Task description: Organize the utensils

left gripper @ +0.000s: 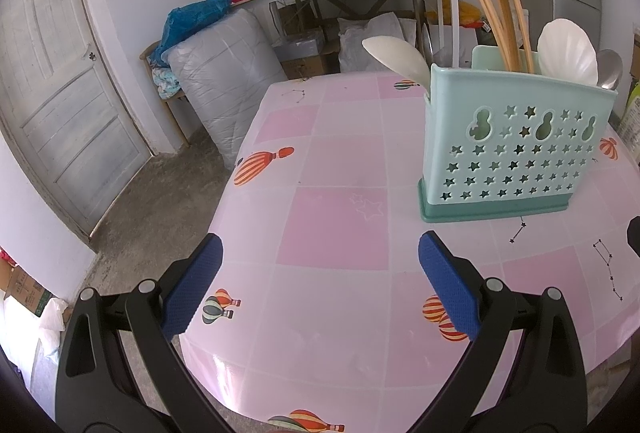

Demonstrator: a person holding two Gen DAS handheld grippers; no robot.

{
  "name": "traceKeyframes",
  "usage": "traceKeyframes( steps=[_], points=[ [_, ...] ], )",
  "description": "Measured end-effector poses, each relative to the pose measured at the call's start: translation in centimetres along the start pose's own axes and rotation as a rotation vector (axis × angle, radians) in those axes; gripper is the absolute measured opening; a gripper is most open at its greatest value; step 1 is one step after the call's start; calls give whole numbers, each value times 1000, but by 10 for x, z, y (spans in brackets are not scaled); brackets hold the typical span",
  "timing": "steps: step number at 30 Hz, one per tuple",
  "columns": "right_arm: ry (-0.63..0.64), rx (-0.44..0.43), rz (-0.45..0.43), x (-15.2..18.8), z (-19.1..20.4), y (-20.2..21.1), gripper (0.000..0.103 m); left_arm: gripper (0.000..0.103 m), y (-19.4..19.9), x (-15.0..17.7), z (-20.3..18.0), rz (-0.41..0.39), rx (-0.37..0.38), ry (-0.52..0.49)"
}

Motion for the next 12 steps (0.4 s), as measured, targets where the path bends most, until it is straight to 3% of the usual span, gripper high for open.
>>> traceKeyframes(
  steps=[12],
  points=[
    [-3, -2, 2, 2, -1, 0, 96, 94, -2, 5, -5, 7, 5, -3]
  ],
)
Point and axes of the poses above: each gripper's, at about its wrist camera, not at the fingertips, and y roughly against the way its jaws point, z to its left, x to its underside, the point moved 5 cm from there along -y, roughly the way its jaws point, and after that the axes turned 2 degrees about -y, right-handed, at the moved point
